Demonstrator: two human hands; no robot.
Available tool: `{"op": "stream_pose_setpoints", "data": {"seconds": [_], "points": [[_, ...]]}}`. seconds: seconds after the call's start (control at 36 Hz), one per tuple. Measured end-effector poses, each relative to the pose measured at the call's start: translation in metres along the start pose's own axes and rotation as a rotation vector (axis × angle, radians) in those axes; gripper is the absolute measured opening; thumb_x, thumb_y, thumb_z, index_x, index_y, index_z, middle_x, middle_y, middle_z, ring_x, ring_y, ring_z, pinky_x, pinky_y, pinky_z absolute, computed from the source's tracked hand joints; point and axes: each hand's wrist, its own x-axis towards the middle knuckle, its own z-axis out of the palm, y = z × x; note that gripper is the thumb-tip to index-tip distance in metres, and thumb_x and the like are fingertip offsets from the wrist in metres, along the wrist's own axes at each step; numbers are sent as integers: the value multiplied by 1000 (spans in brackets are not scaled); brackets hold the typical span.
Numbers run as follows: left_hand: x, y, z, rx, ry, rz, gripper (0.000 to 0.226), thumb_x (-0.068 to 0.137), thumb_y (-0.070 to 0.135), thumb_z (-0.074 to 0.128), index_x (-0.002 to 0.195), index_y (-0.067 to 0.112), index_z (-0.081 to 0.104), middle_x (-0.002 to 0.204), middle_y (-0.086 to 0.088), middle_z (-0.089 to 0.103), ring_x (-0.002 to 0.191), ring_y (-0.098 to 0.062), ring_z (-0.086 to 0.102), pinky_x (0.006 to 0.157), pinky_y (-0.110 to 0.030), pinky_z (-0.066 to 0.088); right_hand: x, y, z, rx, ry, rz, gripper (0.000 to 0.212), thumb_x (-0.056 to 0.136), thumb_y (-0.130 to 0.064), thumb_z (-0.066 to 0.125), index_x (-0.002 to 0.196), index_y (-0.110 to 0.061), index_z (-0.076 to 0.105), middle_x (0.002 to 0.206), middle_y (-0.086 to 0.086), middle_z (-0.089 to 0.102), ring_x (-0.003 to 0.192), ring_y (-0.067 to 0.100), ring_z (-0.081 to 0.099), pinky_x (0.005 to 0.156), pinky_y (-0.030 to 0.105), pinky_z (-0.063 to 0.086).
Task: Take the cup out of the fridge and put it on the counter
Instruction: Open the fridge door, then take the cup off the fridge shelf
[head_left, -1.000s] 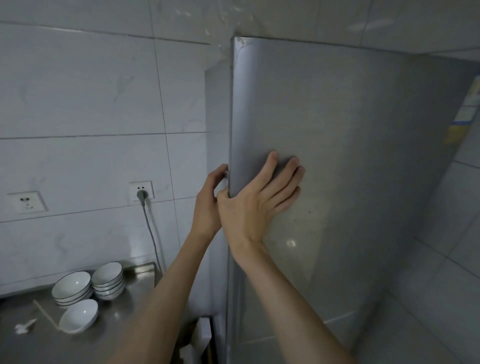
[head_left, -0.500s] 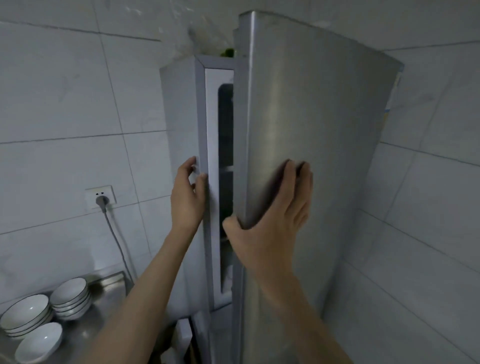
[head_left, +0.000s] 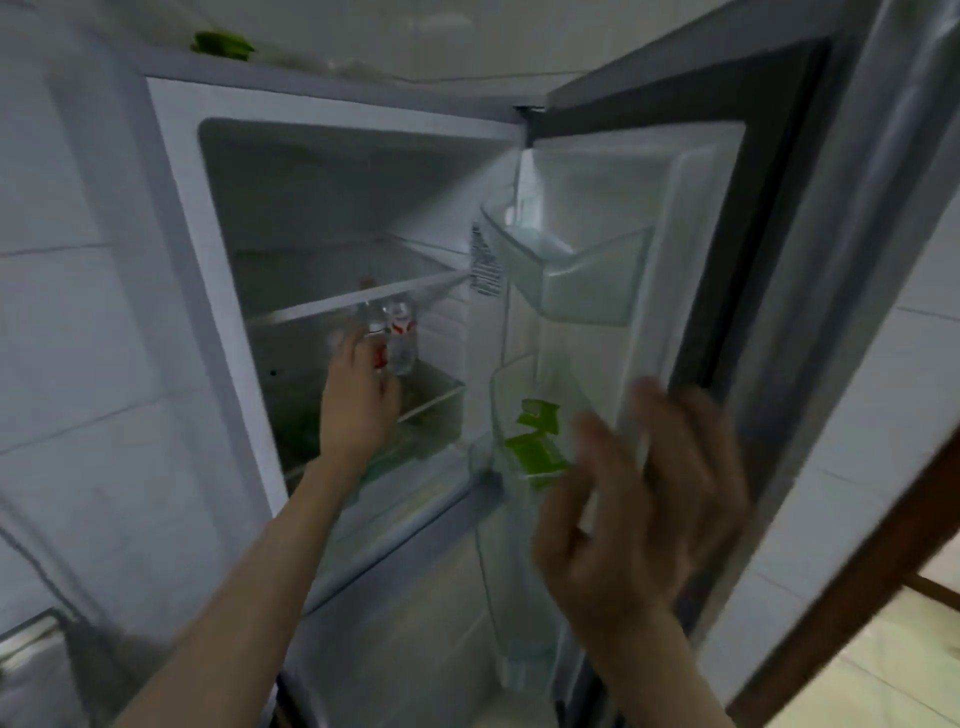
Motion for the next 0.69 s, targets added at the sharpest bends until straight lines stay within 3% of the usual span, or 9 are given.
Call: {"op": "stream_pose_setpoints", "data": {"seconds": [0.08, 0.17, 0.25, 0.33, 0.42, 0.47, 0.53, 0.58, 0.69], "points": [[5, 7, 29, -42, -175, -119, 32, 99, 17, 59, 132, 16, 59, 137, -10, 62, 120, -31, 65, 102, -48, 57, -2, 8, 25, 61, -294, -69, 28, 93, -11, 48, 105, -6, 73, 111, 16, 72, 98, 36, 69, 83, 46, 57], [7, 6, 54, -95, -269, -208, 35, 101, 14, 58, 135, 17, 58, 135, -11, 64, 118, -34, 68, 102, -51, 58, -2, 25, 51, -143, -640, 73, 30, 87, -20, 61, 113, -8, 70, 99, 11, 71, 79, 31, 68, 62, 37, 56], [12, 1, 72, -105, -326, -235, 33, 102, 14, 55, 135, 14, 56, 130, -14, 67, 115, -37, 68, 101, -49, 58, 0, 50, 73, -372, -897, 210, 38, 90, -26, 60, 122, -5, 63, 95, 13, 69, 78, 30, 68, 58, 34, 52], [26, -7, 85, -110, -352, -302, 35, 103, 14, 54, 137, 13, 56, 134, -14, 66, 119, -37, 66, 105, -48, 54, 2, 74, 100, -464, -1076, 297, 35, 101, -27, 45, 125, -5, 55, 106, 13, 69, 90, 31, 70, 65, 34, 48], [48, -17, 91, -161, -361, -416, 32, 103, 15, 55, 134, 14, 58, 131, -14, 69, 114, -36, 68, 101, -45, 55, 1, 96, 126, -499, -1113, 352, 41, 106, -23, 39, 139, 2, 43, 116, 16, 70, 100, 32, 71, 77, 36, 54], [64, -28, 92, -185, -336, -456, 24, 102, 19, 59, 124, 13, 65, 125, -16, 72, 111, -37, 71, 102, -51, 57, 0, 108, 135, -560, -1144, 356, 53, 107, -22, 39, 150, 7, 26, 123, 18, 68, 106, 30, 71, 82, 36, 56], [82, -43, 93, -172, -280, -508, 23, 98, 22, 66, 118, 9, 68, 121, -19, 74, 111, -38, 73, 102, -53, 57, -2, 121, 140, -592, -1151, 377, 52, 108, -21, 38, 151, 6, 27, 125, 20, 67, 107, 31, 70, 87, 37, 56], [100, -60, 97, -193, -202, -616, 44, 95, 23, 71, 134, 5, 59, 133, -22, 68, 122, -39, 68, 108, -51, 53, -2, 132, 143, -593, -1166, 462, 44, 108, -17, 37, 148, 4, 35, 124, 20, 67, 109, 32, 69, 91, 38, 54], [130, -90, 105, -212, -48, -784, 90, 96, 31, 71, 165, 9, 19, 163, -19, 38, 146, -39, 47, 118, -49, 44, -5, 149, 148, -570, -1153, 620, 29, 104, -7, 41, 129, 1, 53, 117, 20, 69, 106, 35, 69, 90, 38, 53]]}}
